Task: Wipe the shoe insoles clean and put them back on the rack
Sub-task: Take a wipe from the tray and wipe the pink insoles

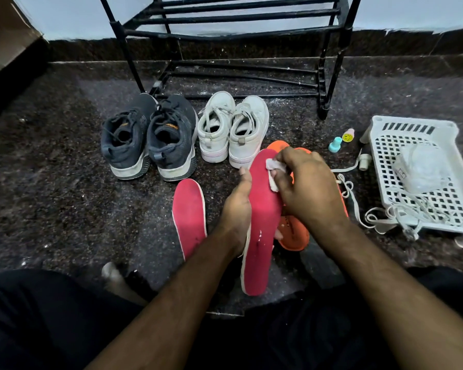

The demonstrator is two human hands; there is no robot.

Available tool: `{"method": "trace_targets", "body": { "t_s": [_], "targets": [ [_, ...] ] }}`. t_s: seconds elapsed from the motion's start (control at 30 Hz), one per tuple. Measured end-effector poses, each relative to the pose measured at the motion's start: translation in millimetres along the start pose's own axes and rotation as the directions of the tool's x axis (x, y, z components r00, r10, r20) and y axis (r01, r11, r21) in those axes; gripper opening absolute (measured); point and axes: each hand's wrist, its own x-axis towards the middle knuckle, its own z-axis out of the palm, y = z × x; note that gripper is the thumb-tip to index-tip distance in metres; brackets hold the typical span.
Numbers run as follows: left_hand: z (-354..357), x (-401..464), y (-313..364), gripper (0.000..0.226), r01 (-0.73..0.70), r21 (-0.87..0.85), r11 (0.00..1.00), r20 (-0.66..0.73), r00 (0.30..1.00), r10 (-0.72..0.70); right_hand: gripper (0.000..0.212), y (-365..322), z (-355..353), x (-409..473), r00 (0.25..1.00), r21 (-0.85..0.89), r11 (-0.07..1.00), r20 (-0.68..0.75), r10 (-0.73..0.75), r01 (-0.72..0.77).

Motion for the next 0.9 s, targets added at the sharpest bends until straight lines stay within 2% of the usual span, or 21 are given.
{"method": "trace_targets", "body": {
  "t_s": [0.1, 0.17, 0.2, 0.27, 0.33, 0.4, 0.43, 0.53, 0.6, 0.7, 0.8, 0.9],
  "targets": [
    [-3, -1, 6, 0.088, -0.008, -0.178, 0.984, -0.006, 1.0, 0.007, 0.009, -18, 13, -16, 0.981, 0.114, 0.991, 0.171, -0.086, 0.067],
    [-7, -1, 12, 0.091, -0.01, -0.229, 0.973, -0.027, 1.0, 0.004, 0.012, -22, 14, -27, 0.941, 0.142, 0.983, 0.301, -0.155, 0.116],
    [-6, -1, 14, 0.089, -0.008, -0.208, 0.978, -0.026, 1.0, 0.003, 0.012, -19, 11, -26, 0.936, 0.123, 0.984, 0.311, -0.164, 0.132],
    [0, -6, 14, 0.079, 0.018, -0.082, 0.996, 0.008, 1.0, -0.017, 0.012, -8, 4, -17, 0.966, 0.024, 0.99, 0.213, -0.144, 0.142],
    [11, -17, 8, 0.072, 0.057, 0.036, 0.998, 0.022, 0.998, -0.058, 0.014, 4, -3, -3, 0.998, -0.071, 0.996, 0.045, -0.053, 0.056],
    [14, -19, -2, 0.076, 0.073, 0.109, 0.991, 0.036, 0.996, -0.077, 0.014, 8, -6, 8, 0.995, -0.038, 0.998, -0.088, 0.044, -0.047],
    [17, -20, -4, 0.079, 0.07, 0.122, 0.99, 0.039, 0.996, -0.075, 0.014, 6, -4, 10, 0.992, 0.005, 0.998, -0.11, 0.06, -0.06],
    [9, -12, 3, 0.071, 0.085, -0.019, 0.996, 0.018, 0.996, -0.084, 0.013, -14, 10, -2, 0.997, 0.079, 0.994, 0.007, -0.073, 0.072],
    [0, -7, 9, 0.074, 0.053, -0.043, 0.998, 0.049, 0.997, -0.051, 0.014, -22, 15, -15, 0.983, 0.023, 0.989, 0.103, -0.15, 0.149],
    [-2, -5, 7, 0.08, 0.05, 0.018, 0.999, 0.092, 0.994, -0.051, 0.014, -10, 4, -5, 0.995, -0.144, 0.984, 0.03, -0.099, 0.102],
    [2, -6, 4, 0.081, 0.04, 0.004, 0.999, 0.118, 0.992, -0.04, 0.015, 2, -6, 10, 0.997, -0.13, 0.991, -0.071, 0.014, -0.023],
    [-1, -4, 7, 0.073, 0.009, -0.118, 0.993, 0.058, 0.998, -0.002, 0.01, -12, 5, -10, 0.993, -0.047, 0.996, 0.085, -0.077, 0.081]
  ]
}}
